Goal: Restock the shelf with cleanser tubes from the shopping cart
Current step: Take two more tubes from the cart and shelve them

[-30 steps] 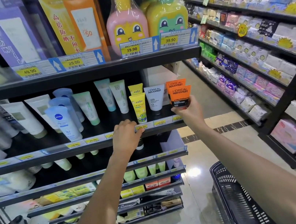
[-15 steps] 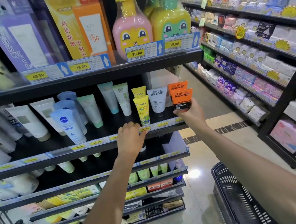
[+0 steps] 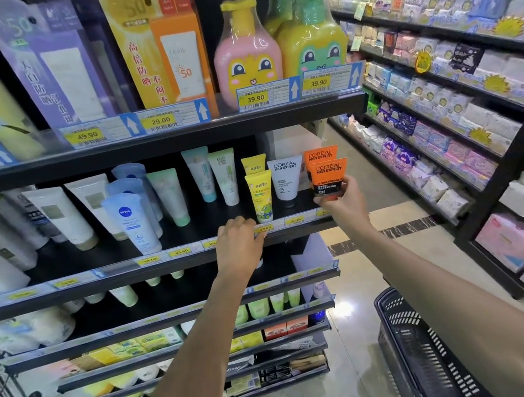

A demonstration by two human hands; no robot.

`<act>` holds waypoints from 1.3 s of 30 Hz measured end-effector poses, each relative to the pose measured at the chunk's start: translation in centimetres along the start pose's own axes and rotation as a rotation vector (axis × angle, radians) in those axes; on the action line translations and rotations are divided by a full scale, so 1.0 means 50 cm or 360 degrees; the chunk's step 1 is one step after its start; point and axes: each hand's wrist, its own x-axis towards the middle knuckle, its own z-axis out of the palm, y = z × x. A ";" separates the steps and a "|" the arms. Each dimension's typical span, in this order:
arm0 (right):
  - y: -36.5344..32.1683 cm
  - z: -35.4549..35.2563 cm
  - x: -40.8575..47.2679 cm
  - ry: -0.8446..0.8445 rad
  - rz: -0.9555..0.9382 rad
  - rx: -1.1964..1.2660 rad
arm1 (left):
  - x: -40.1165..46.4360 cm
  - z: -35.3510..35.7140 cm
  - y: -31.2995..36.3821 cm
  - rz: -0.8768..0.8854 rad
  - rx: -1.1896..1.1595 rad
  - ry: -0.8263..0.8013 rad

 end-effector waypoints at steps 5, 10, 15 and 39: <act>0.019 -0.015 -0.064 0.0106 -0.0011 -0.0292 | -0.008 -0.016 -0.002 0.0022 -0.0086 -0.0043; 0.032 -0.008 -0.169 0.0099 -0.0296 -0.0672 | -0.058 -0.044 -0.010 0.0062 -0.0211 -0.0018; 0.013 0.024 -0.253 -0.0276 -0.0642 -0.0962 | -0.166 -0.070 -0.032 -0.0016 -0.0101 0.0021; -0.121 0.393 -0.912 -0.1644 -0.1602 -0.1058 | -1.011 -0.330 -0.314 -0.1364 0.0220 0.0050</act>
